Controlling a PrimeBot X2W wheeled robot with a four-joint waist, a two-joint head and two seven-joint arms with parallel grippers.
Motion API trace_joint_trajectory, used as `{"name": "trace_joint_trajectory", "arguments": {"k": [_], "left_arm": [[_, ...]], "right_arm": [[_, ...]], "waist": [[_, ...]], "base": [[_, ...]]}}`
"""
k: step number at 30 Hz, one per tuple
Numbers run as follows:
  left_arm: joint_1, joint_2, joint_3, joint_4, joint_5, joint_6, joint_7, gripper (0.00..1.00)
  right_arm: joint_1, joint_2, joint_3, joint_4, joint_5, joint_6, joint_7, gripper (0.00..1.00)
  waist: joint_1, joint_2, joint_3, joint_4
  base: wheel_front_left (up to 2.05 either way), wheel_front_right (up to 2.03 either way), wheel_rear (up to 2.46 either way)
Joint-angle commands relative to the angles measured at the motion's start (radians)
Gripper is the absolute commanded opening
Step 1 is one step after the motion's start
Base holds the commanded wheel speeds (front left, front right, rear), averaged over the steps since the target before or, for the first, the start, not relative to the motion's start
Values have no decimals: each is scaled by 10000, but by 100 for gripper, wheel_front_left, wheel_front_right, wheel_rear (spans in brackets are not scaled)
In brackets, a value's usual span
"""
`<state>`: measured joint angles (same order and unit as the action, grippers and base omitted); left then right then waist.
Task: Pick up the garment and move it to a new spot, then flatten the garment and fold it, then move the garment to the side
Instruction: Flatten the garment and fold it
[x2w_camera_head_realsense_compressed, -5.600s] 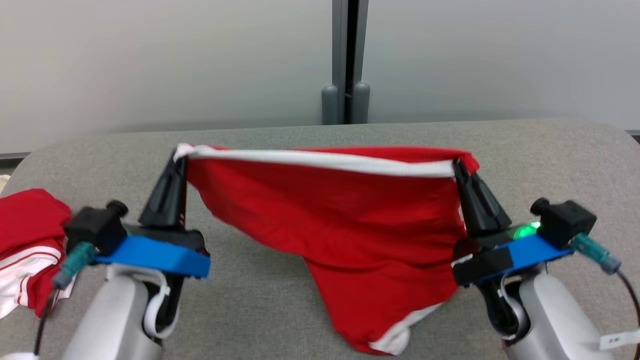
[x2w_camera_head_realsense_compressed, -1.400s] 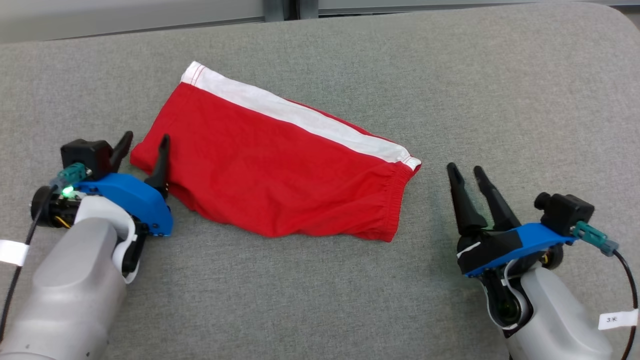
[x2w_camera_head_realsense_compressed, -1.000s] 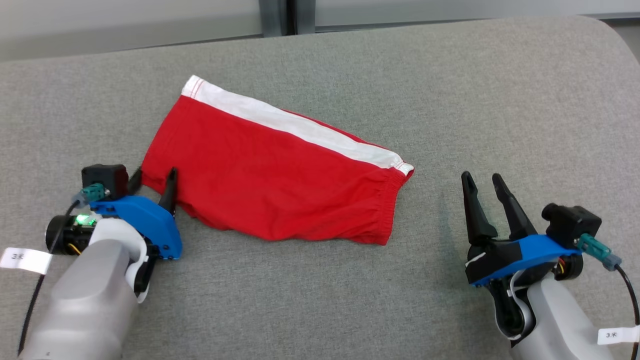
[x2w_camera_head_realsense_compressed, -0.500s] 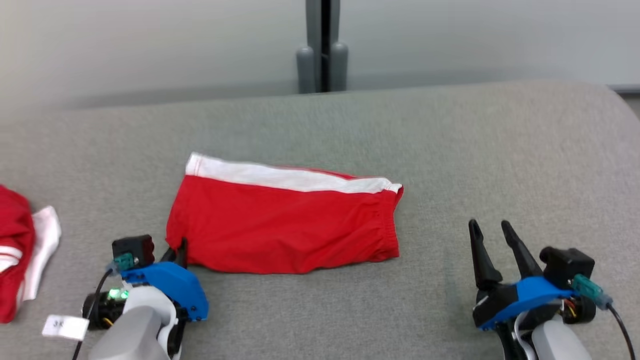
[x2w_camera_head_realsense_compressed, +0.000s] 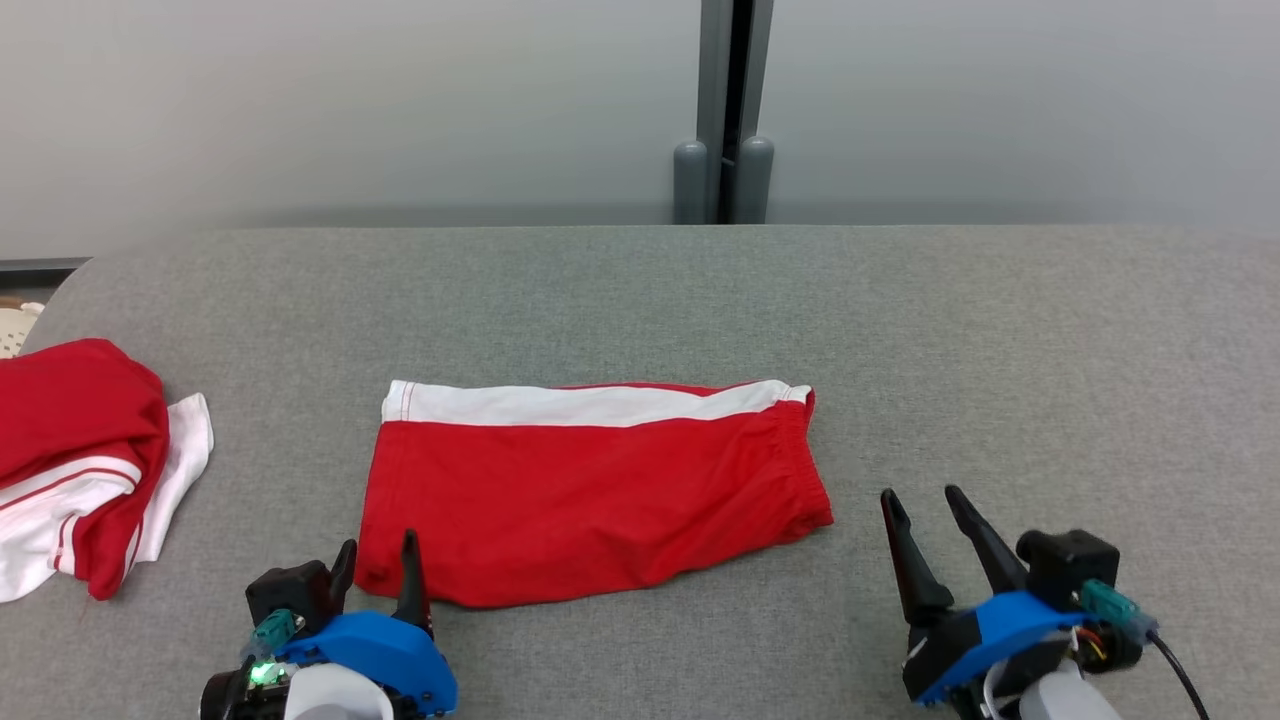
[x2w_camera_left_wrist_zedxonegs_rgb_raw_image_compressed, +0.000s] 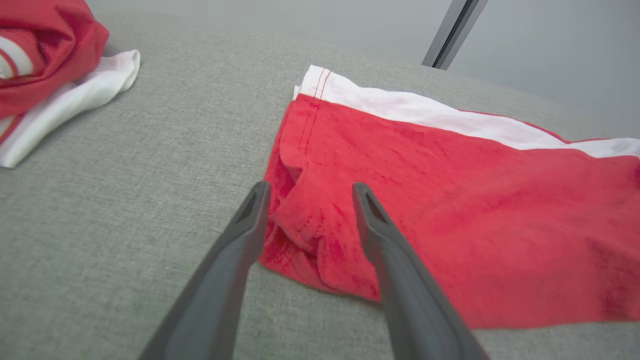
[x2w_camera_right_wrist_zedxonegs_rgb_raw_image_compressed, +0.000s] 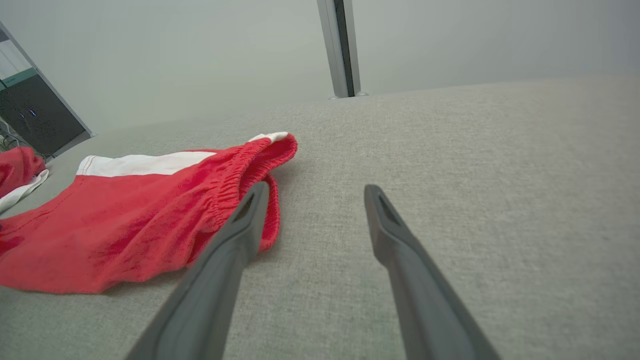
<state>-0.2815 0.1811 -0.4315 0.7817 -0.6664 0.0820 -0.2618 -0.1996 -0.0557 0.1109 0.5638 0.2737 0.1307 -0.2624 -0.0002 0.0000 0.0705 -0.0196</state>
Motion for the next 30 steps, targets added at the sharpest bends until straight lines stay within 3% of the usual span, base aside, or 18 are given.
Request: {"name": "trace_joint_trajectory", "arguments": {"k": [1,7,11,19,24,25,26,27,30], "left_arm": [[274,-109,255,-421,422,55,-46,100],[594,-444,873,-1172,1520,-191,-46,100],[680,-625,1142,-1261,2028,-433,-47,100],[702,-837,1590,-1267,2665,-750,-47,100],[683,-986,1909,-1231,2965,-921,-47,100],[687,-1012,1978,-1224,3025,-949,-47,100],[698,-1033,2045,-1217,3072,-993,-47,100],[709,-1050,2106,-1202,3119,-1008,-47,100],[731,-1098,2218,-1168,3279,-1110,-48,100]], "right_arm": [[-475,25,153,-55,-78,0,-33,100],[-1486,42,617,322,-82,0,-32,100],[-1981,30,898,1291,-75,0,-32,100],[-2196,37,498,3417,-265,0,-32,100],[-1824,57,1118,3849,510,2,14,100],[-1756,80,1299,3847,682,2,28,72],[-1675,88,1459,3833,879,2,31,25],[-1623,88,1548,3823,1027,3,42,0],[-1514,68,1617,3646,1358,0,50,0]], "waist": [[2,0,137,171],[2,0,393,624],[2,0,511,941],[2,0,684,1297],[2,0,783,1360],[2,0,792,1356],[2,0,798,1348],[2,0,802,1336],[2,0,791,1289]], "base": [[0,0,0],[0,0,0],[0,0,0],[0,0,0],[0,0,0],[0,0,0],[0,0,0],[0,0,0],[0,0,0]]}}
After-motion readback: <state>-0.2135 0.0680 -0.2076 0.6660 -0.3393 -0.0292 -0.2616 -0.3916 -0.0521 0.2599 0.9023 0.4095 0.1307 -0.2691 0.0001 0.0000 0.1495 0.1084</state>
